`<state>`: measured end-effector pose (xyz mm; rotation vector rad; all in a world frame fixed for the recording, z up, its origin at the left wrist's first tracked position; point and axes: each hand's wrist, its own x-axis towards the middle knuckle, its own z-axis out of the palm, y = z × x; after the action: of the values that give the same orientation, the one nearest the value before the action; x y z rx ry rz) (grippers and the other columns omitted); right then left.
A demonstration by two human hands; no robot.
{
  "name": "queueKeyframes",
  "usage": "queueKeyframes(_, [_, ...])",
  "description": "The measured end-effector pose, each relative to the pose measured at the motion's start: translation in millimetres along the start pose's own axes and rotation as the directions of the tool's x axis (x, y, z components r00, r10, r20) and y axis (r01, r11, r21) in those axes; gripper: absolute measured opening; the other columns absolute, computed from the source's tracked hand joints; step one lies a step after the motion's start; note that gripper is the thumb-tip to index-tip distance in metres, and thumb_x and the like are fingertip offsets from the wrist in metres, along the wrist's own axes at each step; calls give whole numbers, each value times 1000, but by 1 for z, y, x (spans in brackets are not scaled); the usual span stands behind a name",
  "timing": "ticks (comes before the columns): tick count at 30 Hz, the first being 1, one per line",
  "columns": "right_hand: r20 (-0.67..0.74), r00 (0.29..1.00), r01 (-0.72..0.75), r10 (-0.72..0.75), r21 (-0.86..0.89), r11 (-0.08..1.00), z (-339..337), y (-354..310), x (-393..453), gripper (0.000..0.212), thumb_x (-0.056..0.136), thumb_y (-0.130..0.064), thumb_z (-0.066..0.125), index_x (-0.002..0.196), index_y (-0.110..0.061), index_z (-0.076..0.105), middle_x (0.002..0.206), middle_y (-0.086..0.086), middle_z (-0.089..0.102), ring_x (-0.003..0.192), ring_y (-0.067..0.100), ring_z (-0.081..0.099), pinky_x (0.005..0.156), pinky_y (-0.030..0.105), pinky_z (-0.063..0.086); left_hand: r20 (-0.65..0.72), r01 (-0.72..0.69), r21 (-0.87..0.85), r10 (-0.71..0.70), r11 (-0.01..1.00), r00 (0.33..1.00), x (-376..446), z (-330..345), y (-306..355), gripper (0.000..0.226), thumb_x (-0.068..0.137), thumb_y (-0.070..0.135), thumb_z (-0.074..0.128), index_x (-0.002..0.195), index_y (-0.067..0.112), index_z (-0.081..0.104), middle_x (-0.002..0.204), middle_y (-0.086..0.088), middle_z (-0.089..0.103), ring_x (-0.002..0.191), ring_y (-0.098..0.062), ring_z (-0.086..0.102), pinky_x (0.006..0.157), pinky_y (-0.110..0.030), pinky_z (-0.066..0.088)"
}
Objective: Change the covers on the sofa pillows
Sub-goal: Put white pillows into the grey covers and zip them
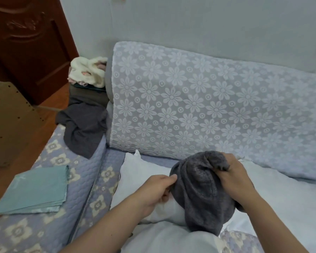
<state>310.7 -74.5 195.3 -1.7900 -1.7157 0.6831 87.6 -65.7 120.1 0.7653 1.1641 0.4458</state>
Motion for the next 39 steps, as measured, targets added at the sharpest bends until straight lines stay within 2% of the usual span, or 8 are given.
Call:
queueKeyframes(4, [-36,998,-42,42,1,999,-2,-3,-4,7,90,1,64,84,4,67,82,7,65,73,-1,58,67,13,44,58,26,-335,-7,942,998,-5,10,3,29,106,21,47,110,1,67,104,-15,74,92,-23,69,81,-33,57])
queueKeyframes(7, [-44,986,-159,159,-17,987,-4,5,5,20,92,-7,64,74,0,61,75,13,63,71,22,60,68,38,47,81,63,-492,-26,869,996,-6,6,-2,40,109,23,36,129,-1,61,125,-21,68,115,-32,66,97,-44,52])
queueKeyframes(12, [-286,893,-318,347,146,937,-49,-15,27,35,91,-29,70,78,4,65,79,26,67,67,21,55,58,34,42,-143,-81,-485,12,871,990,4,-44,25,34,105,18,44,116,-9,62,104,-27,72,85,-33,72,71,-40,62])
queueKeyframes(15, [-264,916,-257,301,190,948,-66,-36,33,38,92,-33,70,86,4,68,83,23,69,72,24,59,66,40,49,-206,-163,-435,78,885,975,5,-81,60,40,106,26,48,122,-7,63,113,-25,71,97,-35,71,80,-43,61])
queueKeyframes(20, [-289,893,-277,345,253,927,-43,-40,46,41,93,-32,68,84,8,62,69,13,57,66,19,49,59,34,35,172,82,-279,-34,957,985,-7,-93,52,64,96,63,46,117,8,70,120,-14,66,111,-29,59,105,-44,42])
queueKeyframes(25, [-333,831,-369,445,268,890,-24,-24,45,45,96,-31,64,75,7,53,66,12,51,63,23,44,56,36,29,138,-4,-439,72,898,988,-18,-48,5,38,93,23,62,128,8,68,134,-18,64,119,-29,62,105,-43,41])
queueKeyframes(30, [-450,807,-355,381,146,924,-38,-24,47,39,97,-21,60,65,-6,43,60,8,45,61,24,41,57,40,27,210,71,-704,111,707,971,-23,-36,19,46,100,26,44,140,8,59,140,-14,60,135,-30,53,121,-46,29])
queueKeyframes(39, [-785,578,98,222,337,936,-163,-111,87,24,93,-35,62,86,-12,64,72,-6,59,65,7,53,57,27,42,345,-469,-495,661,731,667,-53,-19,196,63,93,22,67,150,31,43,144,-10,55,125,-33,55,103,-56,44])
